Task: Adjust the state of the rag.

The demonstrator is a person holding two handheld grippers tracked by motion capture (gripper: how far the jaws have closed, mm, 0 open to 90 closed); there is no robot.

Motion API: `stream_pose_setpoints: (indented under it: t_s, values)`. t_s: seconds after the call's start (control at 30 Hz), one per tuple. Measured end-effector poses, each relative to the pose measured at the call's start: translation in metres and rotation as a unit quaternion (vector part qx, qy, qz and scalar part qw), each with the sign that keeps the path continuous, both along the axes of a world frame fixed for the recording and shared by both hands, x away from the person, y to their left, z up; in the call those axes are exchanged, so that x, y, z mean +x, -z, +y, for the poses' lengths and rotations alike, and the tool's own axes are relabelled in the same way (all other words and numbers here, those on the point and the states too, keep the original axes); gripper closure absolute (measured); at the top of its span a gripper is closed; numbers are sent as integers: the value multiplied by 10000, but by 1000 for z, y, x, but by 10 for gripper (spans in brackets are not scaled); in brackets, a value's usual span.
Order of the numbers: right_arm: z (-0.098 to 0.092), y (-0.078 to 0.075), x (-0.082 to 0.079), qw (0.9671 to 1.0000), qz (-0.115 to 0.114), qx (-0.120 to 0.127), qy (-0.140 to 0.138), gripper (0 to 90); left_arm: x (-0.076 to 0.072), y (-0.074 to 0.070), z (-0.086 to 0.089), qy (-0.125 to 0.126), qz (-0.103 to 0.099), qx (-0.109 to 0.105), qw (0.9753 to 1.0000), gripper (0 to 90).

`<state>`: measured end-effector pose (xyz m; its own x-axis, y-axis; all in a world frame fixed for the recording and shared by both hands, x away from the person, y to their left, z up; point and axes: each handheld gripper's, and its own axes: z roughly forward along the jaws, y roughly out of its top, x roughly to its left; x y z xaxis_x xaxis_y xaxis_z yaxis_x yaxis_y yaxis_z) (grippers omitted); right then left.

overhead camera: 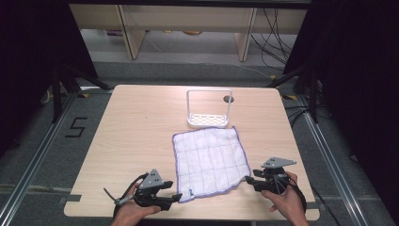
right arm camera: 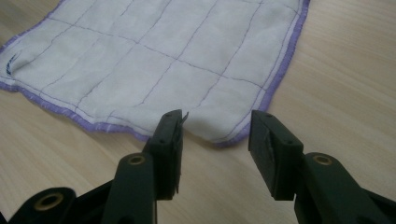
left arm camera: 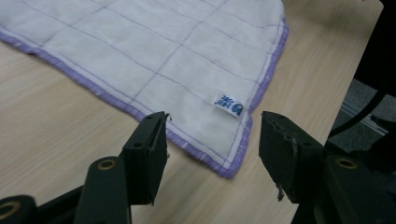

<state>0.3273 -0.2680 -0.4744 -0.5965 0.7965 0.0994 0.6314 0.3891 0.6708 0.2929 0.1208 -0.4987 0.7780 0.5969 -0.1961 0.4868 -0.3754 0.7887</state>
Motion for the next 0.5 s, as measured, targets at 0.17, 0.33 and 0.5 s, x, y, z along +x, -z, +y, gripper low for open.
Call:
stream_pose_setpoints:
  t_s: [0.17, 0.33, 0.5]
  values:
    - [6, 4, 4, 10000, -18, 10, -47, 554, 5, 10, -20, 224, -11, 381, 9990, 415]
    - [13, 9, 10, 9999, -19, -107, -109, 554, 6, 17, -34, 384, -69, 561, 9977, 454]
    - [16, 16, 22, 9998, 47, -167, -135, 581, 10, 18, -31, 417, -289, 686, 9964, 653]
